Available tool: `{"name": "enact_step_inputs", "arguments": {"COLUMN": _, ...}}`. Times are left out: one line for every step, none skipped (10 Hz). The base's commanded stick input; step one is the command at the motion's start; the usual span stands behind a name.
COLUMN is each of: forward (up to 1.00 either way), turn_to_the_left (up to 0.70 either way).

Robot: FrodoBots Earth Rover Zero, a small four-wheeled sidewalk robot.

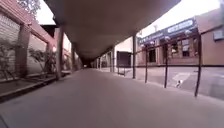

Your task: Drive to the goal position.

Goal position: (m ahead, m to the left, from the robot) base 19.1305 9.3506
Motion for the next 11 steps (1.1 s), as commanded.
{"name": "enact_step_inputs", "arguments": {"forward": 0.7, "turn_to_the_left": 0.0}}
{"name": "enact_step_inputs", "arguments": {"forward": 0.7, "turn_to_the_left": 0.0}}
{"name": "enact_step_inputs", "arguments": {"forward": 0.7, "turn_to_the_left": 0.0}}
{"name": "enact_step_inputs", "arguments": {"forward": 0.7, "turn_to_the_left": 0.0}}
{"name": "enact_step_inputs", "arguments": {"forward": 0.7, "turn_to_the_left": 0.0}}
{"name": "enact_step_inputs", "arguments": {"forward": 0.7, "turn_to_the_left": 0.0}}
{"name": "enact_step_inputs", "arguments": {"forward": 0.7, "turn_to_the_left": 0.0}}
{"name": "enact_step_inputs", "arguments": {"forward": 0.7, "turn_to_the_left": 0.0}}
{"name": "enact_step_inputs", "arguments": {"forward": 0.7, "turn_to_the_left": 0.0}}
{"name": "enact_step_inputs", "arguments": {"forward": 0.7, "turn_to_the_left": 0.0}}
{"name": "enact_step_inputs", "arguments": {"forward": 0.7, "turn_to_the_left": 0.0}}
